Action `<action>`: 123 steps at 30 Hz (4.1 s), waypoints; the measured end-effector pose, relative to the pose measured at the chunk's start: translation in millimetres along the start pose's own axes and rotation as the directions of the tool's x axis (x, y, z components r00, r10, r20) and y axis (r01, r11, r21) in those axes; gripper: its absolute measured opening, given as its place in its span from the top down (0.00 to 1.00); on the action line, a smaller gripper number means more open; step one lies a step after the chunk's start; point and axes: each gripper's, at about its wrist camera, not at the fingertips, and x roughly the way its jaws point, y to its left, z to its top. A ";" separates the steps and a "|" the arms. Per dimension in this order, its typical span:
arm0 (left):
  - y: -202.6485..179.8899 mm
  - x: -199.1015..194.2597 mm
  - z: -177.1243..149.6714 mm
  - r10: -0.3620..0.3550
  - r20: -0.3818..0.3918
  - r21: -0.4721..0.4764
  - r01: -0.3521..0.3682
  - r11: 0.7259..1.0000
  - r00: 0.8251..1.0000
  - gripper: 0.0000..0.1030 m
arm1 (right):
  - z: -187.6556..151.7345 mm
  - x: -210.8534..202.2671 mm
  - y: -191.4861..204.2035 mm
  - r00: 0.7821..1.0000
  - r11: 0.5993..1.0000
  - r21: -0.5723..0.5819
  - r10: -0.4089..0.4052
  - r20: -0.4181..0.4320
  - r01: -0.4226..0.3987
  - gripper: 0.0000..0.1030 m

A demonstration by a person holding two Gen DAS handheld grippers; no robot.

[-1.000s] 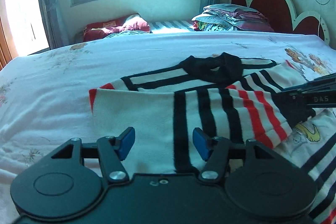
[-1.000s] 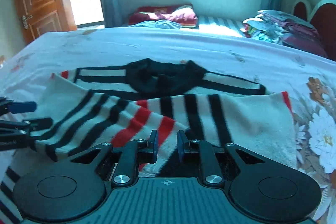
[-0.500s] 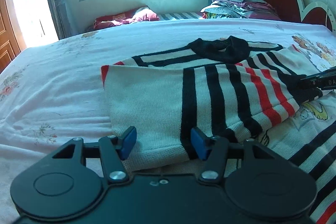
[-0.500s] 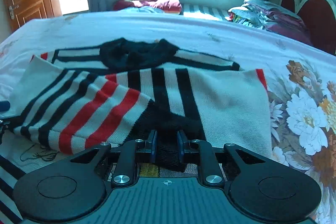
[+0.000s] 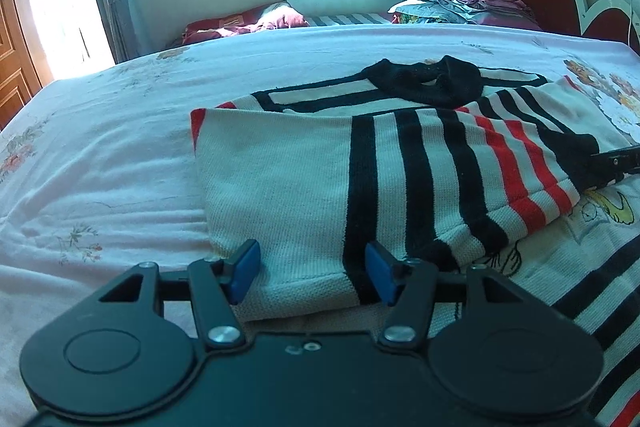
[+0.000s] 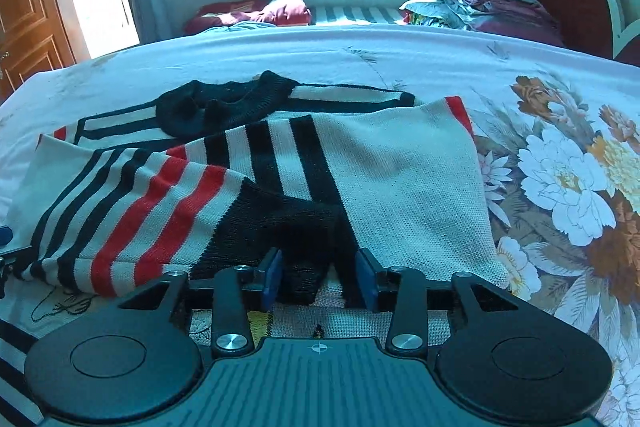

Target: Fold small clothes

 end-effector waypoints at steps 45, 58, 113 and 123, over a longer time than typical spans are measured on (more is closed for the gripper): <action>5.6 -2.1 0.3 -0.038 -0.006 0.029 0.038 0.999 0.999 0.44 | -1.5 5.6 -0.5 0.999 0.998 0.061 0.027 -0.018 -0.026 0.80; 2.1 -3.3 -0.4 -0.015 -0.004 0.028 0.015 0.999 1.000 0.43 | 0.3 5.3 1.0 0.999 0.999 0.038 0.022 -0.025 -0.021 0.80; -1.2 -184.1 -192.5 -0.236 -0.027 -0.491 0.192 0.850 0.971 0.96 | -217.0 -196.7 -148.4 0.908 0.840 0.401 0.417 -0.043 -0.366 0.96; 8.1 -204.7 -185.7 -0.215 0.128 -0.621 0.247 0.744 0.968 0.96 | -191.2 -214.8 -148.0 0.895 0.811 0.392 0.437 0.088 -0.434 0.96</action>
